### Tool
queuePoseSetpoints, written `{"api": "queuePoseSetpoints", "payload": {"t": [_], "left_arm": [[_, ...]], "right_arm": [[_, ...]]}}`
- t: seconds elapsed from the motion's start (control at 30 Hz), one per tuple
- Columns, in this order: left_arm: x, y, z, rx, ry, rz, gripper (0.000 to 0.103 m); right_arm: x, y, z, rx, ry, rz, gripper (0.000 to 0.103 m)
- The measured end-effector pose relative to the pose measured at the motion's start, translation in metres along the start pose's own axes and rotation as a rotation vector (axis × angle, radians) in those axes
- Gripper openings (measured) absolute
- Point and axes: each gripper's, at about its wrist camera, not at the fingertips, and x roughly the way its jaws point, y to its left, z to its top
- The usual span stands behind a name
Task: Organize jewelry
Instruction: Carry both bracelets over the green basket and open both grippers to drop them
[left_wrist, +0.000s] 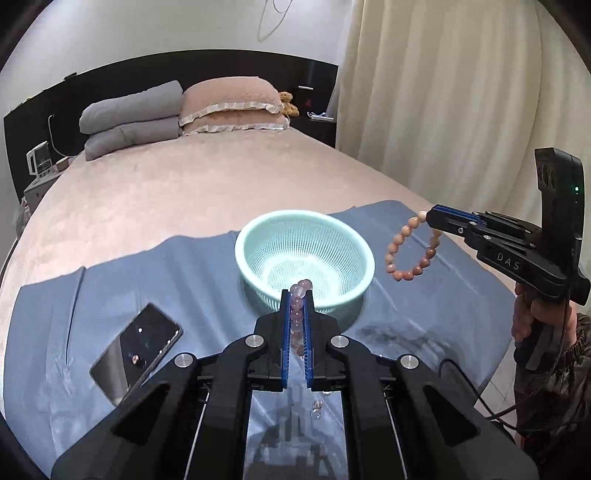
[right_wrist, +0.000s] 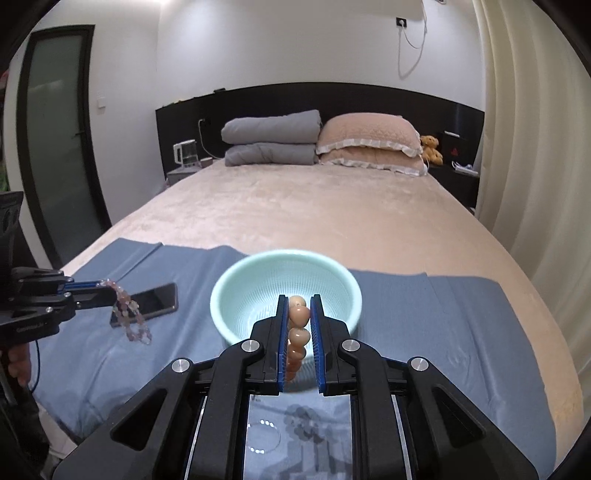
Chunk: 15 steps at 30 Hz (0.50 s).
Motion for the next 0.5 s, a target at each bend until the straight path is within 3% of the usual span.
{"api": "queuePoseSetpoints", "payload": {"t": [0.2, 0.33, 0.5], "left_arm": [[0.043, 0.005, 0.038, 0.004, 0.046, -0.064, 0.006], [0.088, 0.012, 0.044, -0.016, 0.095, -0.047, 0.006], [0.144, 0.023, 0.028, -0.068, 0.171, -0.079, 0.006]], "right_arm": [[0.043, 0.004, 0.023, -0.014, 0.003, 0.03, 0.011], [0.085, 0.003, 0.005, -0.017, 0.075, 0.051, 0.011], [0.128, 0.001, -0.026, -0.015, 0.17, 0.073, 0.011]]}}
